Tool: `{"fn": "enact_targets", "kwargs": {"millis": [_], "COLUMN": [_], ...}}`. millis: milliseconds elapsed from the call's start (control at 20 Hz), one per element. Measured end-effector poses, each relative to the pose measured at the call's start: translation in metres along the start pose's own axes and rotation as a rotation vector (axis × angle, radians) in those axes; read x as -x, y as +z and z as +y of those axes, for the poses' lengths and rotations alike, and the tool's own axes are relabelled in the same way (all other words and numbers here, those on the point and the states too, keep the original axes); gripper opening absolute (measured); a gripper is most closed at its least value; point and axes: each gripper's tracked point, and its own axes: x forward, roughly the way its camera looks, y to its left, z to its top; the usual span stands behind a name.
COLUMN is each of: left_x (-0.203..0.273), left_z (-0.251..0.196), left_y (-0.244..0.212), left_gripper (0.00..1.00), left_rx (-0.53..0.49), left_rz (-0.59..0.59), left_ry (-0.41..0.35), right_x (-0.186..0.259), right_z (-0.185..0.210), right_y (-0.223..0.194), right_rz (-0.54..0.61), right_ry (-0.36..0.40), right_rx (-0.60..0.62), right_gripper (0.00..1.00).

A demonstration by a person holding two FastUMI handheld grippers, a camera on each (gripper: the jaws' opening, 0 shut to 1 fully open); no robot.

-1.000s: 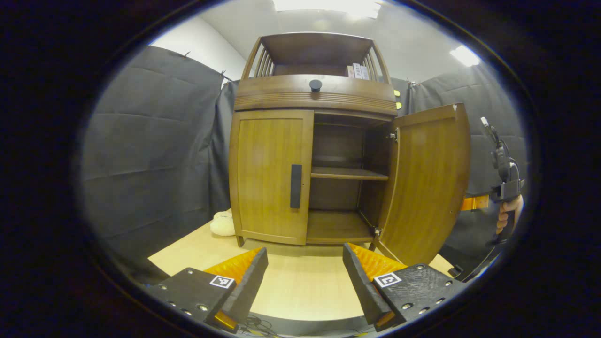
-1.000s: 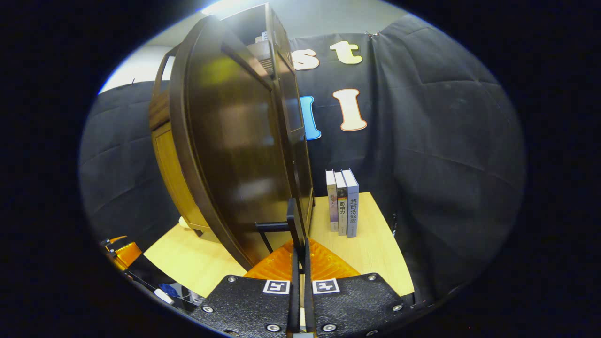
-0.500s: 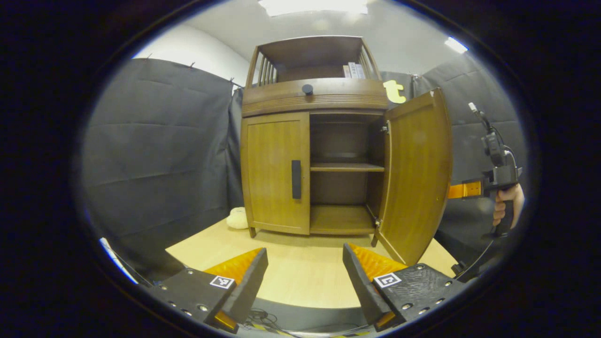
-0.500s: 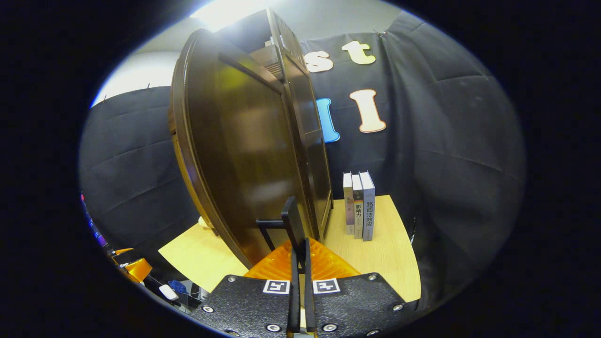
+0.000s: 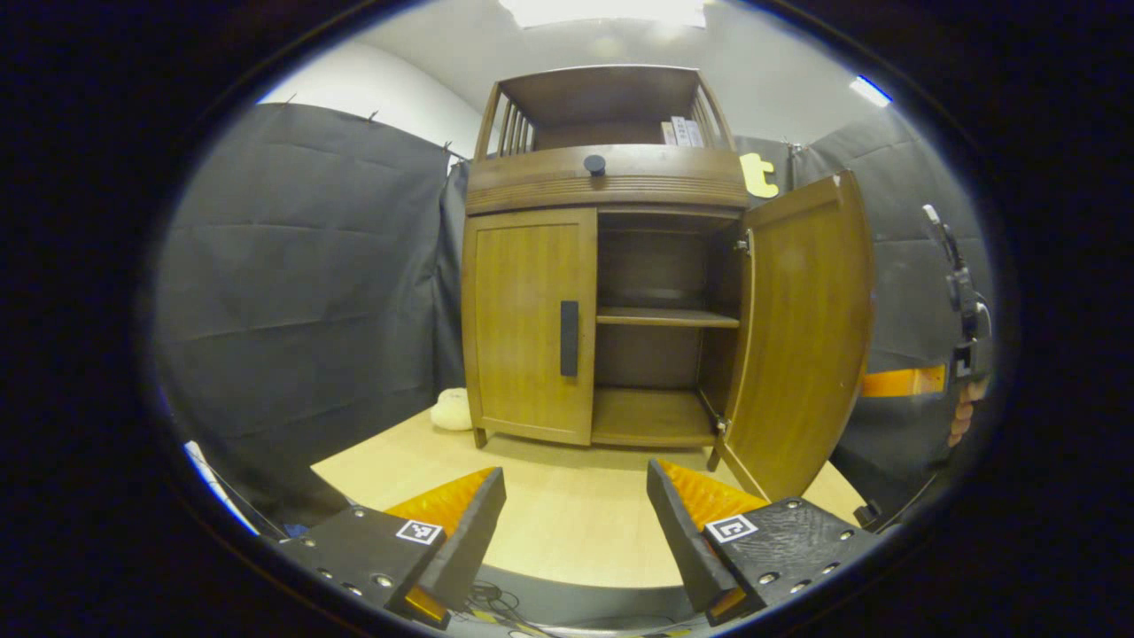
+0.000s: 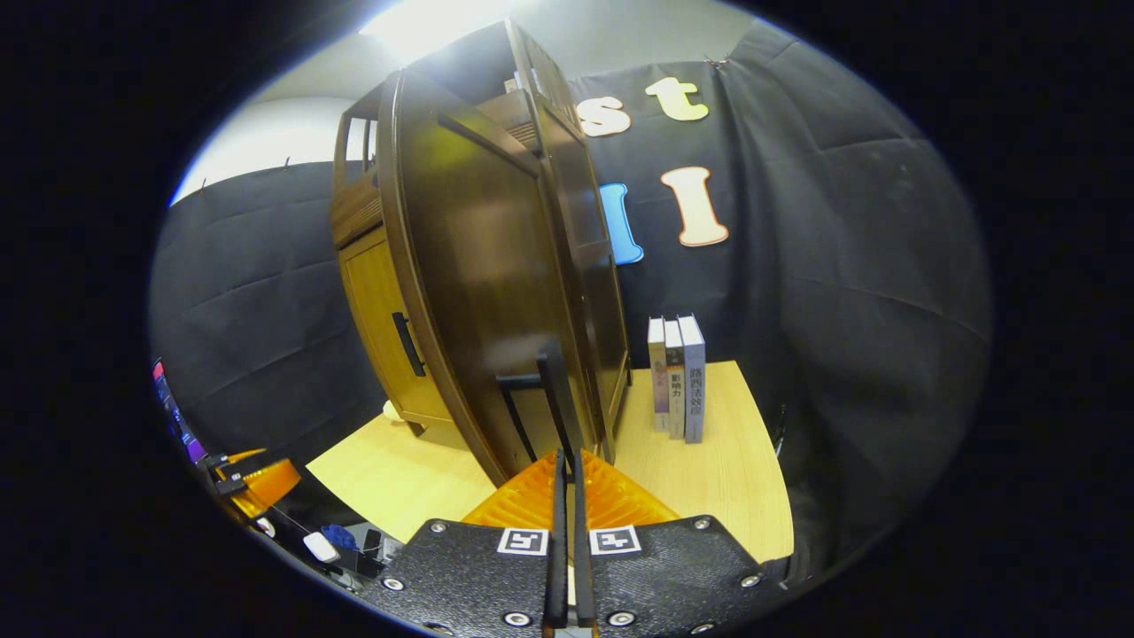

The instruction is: Open the right door of the double-door shoe cabinet with the right hand, and open the left door with the left hand.

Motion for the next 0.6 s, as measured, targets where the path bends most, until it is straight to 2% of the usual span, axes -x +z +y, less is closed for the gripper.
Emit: {"fn": "enact_targets", "kwargs": {"millis": [100, 150, 350, 500, 600], "left_x": [-0.021, -0.032, -0.084, -0.134, -0.168], "left_z": [0.005, 0.008, 0.02, 0.025, 0.03], "left_y": [0.016, 0.021, 0.05, 0.065, 0.074], "left_gripper": [0.92, 0.98, 0.98, 0.98, 0.98], "left_rx": [-0.008, -0.007, 0.003, 0.006, 0.002], "left_rz": [-0.023, -0.029, -0.071, -0.083, -0.082], "left_ry": [-0.007, -0.011, -0.052, -0.098, -0.114], "right_x": [0.001, 0.003, 0.0, 0.001, 0.0], "right_z": [-0.006, -0.011, -0.023, -0.007, -0.003], "right_y": [0.002, 0.001, 0.009, 0.013, 0.023], "right_rz": [-0.015, -0.023, -0.081, -0.118, -0.16], "right_ry": [-0.036, -0.058, -0.15, -0.181, -0.2], "right_rx": [0.005, 0.014, 0.024, -0.015, -0.011], "right_gripper": [0.02, 0.02, 0.0, 0.0, 0.05]}}
